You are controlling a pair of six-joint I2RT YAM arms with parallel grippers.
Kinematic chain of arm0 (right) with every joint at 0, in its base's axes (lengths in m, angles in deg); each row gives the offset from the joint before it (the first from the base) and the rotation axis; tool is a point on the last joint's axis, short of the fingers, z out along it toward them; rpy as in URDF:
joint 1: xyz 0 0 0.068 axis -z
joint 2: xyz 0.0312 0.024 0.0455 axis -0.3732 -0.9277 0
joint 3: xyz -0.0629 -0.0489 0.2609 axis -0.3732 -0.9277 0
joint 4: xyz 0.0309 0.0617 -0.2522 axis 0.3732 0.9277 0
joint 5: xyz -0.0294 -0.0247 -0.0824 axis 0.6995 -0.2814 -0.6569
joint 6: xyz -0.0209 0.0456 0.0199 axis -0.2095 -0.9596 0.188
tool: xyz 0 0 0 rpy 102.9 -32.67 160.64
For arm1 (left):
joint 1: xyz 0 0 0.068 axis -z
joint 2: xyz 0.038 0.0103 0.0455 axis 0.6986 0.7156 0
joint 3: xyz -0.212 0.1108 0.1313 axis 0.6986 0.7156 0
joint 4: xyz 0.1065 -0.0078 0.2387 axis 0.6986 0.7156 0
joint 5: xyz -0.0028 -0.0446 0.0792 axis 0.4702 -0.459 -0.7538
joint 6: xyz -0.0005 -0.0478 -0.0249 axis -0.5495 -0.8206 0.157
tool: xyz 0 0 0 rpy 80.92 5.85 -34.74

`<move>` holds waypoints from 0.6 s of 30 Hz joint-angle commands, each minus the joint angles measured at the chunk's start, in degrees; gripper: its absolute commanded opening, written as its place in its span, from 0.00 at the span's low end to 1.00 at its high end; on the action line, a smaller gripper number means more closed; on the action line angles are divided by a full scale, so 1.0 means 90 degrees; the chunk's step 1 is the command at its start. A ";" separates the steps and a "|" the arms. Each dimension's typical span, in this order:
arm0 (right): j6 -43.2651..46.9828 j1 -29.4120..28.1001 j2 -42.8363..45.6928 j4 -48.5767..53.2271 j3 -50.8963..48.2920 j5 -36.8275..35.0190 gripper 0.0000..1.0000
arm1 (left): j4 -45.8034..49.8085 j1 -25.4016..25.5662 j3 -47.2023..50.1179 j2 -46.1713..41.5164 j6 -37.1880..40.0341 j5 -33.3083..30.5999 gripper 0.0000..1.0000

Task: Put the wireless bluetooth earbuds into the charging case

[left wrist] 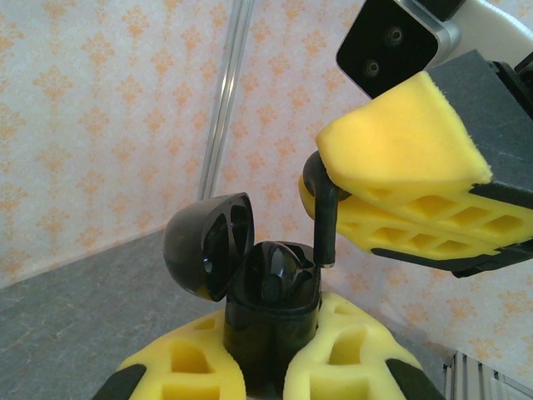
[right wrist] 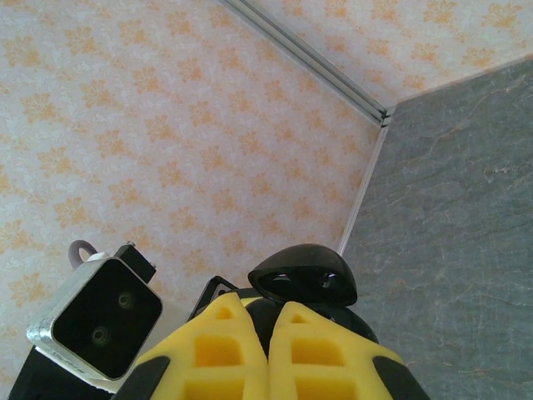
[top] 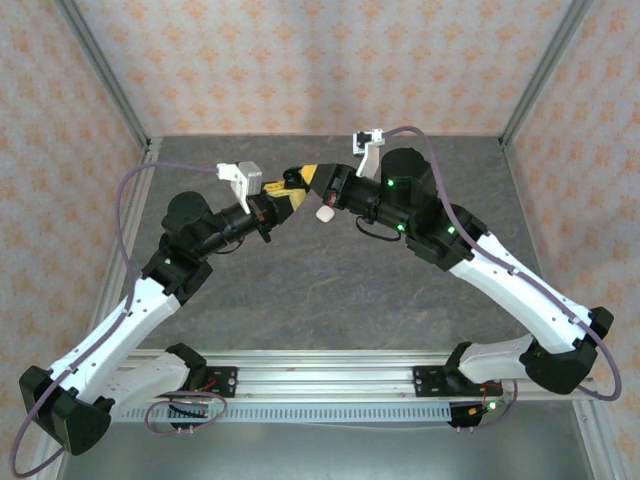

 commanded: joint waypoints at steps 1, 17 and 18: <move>-0.0053 -0.0035 0.0018 -0.0182 -0.0041 -0.0055 0.03 | -0.0208 0.0060 -0.0155 -0.0130 -0.0074 -0.0103 0.00; -0.0228 -0.0124 0.0025 -0.0309 -0.0097 -0.0503 0.02 | -0.0103 0.0132 -0.0125 -0.0217 -0.0091 -0.0142 0.00; -0.0217 -0.0144 0.0016 -0.0294 -0.0115 -0.0513 0.02 | -0.0096 0.0128 -0.0126 -0.0217 -0.0093 -0.0142 0.00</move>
